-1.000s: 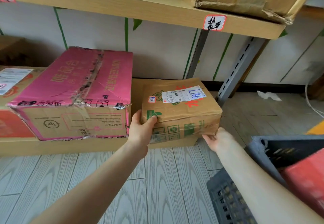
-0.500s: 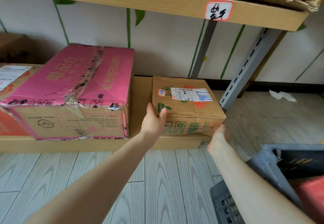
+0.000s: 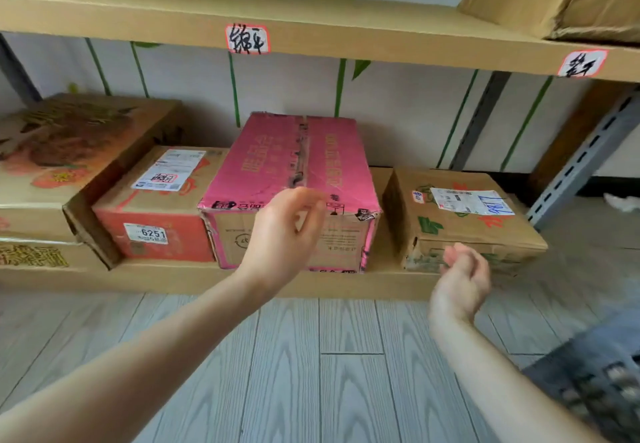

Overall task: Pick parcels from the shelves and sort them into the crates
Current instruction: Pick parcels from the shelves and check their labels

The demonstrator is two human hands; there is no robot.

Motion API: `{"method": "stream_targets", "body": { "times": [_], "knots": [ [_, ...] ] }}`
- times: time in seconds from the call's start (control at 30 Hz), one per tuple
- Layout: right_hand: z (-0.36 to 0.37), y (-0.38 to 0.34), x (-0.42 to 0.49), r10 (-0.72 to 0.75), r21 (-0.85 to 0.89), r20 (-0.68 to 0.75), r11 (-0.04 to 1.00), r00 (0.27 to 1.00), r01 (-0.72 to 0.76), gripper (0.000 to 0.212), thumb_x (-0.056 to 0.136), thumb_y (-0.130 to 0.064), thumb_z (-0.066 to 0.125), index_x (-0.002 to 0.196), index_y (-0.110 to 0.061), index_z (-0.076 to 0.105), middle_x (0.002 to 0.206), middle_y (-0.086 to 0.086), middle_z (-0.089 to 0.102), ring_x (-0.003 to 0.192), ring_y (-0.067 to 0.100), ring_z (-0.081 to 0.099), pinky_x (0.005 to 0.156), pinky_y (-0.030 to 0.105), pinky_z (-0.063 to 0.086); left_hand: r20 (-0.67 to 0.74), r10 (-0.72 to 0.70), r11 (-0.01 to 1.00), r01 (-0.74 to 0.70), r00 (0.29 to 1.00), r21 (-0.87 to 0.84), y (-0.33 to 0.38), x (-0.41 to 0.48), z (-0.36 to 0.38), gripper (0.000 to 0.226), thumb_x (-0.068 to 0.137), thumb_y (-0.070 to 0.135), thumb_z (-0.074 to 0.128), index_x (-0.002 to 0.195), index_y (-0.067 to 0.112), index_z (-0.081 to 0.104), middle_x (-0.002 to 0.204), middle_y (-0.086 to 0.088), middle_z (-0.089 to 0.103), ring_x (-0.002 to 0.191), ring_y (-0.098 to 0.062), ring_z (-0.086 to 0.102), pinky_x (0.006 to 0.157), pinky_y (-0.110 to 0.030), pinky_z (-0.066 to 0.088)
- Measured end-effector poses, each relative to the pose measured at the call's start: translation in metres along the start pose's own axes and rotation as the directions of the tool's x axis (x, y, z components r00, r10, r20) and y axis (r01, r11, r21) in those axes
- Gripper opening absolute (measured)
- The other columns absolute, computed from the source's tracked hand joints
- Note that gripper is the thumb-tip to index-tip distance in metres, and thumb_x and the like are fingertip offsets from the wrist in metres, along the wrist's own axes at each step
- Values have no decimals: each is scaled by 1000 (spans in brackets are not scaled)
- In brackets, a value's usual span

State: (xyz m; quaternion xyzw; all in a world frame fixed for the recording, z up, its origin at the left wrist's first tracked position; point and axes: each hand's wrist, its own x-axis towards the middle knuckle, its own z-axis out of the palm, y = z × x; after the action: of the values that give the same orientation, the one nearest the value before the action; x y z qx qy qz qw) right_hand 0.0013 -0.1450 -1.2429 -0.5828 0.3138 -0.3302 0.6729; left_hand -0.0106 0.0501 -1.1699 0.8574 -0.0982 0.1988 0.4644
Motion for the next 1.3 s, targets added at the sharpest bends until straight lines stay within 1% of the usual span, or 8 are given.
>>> {"method": "stream_targets", "body": {
  "times": [0.3,0.43,0.63,0.8,0.87,0.97,1.13,1.3],
  "knots": [
    [77,-38,-61,-176,-415,246,869,953,267,25,93,-22,48,115,-13,58,116,3,59,114,19,51,100,34,40,101,-203,959,177,974,220,-91,50,-77,35,88,24,53,117,5,56,119,-15,55,116,-27,41,93,-29,33],
    [88,-45,-60,21,-529,277,838,961,135,45,95,-29,46,136,-10,42,137,8,47,125,25,45,97,31,37,147,-384,917,357,912,179,-107,53,-82,37,87,25,57,108,-4,55,105,-22,61,105,-37,53,89,-41,44],
    [85,-26,-54,198,-419,215,903,956,-93,45,92,-43,47,124,-10,50,116,9,55,94,20,49,75,31,35,103,-397,917,400,912,-1,-102,50,-83,29,88,26,55,106,6,64,93,-13,69,89,-32,66,84,-43,53],
    [68,-34,-50,261,-220,137,948,955,-228,27,90,-34,53,105,-11,53,103,12,63,95,25,60,90,42,49,175,-210,912,257,962,-319,-68,37,-86,54,83,44,62,133,34,45,121,14,61,114,-5,57,97,-29,48],
    [56,-36,-55,333,-195,158,933,930,-301,28,91,-32,50,107,-9,53,108,15,64,96,28,62,89,41,51,114,-52,967,78,992,-242,-50,31,-89,51,87,33,61,136,30,45,128,16,54,121,-2,50,101,-20,42],
    [44,-32,-69,464,-137,257,886,848,-443,26,96,-30,42,103,-7,51,107,17,59,95,30,58,85,40,49,1,207,978,-207,978,-7,-25,29,-88,48,87,26,53,135,22,48,139,0,51,133,-17,44,108,-41,38],
    [41,-14,-93,613,-225,310,790,727,-571,28,100,-28,34,113,-8,49,122,24,54,115,39,54,90,43,46,45,362,891,-360,931,278,-6,23,-86,42,87,16,52,129,19,56,133,-7,57,126,-28,51,100,-48,42],
    [46,-40,-77,205,-412,296,909,933,-69,33,96,-29,43,122,-11,55,125,8,56,114,26,52,103,41,38,42,85,905,-94,996,415,0,19,-93,51,85,41,61,133,27,50,150,-9,33,139,-28,28,111,-44,24]
  ]
}}
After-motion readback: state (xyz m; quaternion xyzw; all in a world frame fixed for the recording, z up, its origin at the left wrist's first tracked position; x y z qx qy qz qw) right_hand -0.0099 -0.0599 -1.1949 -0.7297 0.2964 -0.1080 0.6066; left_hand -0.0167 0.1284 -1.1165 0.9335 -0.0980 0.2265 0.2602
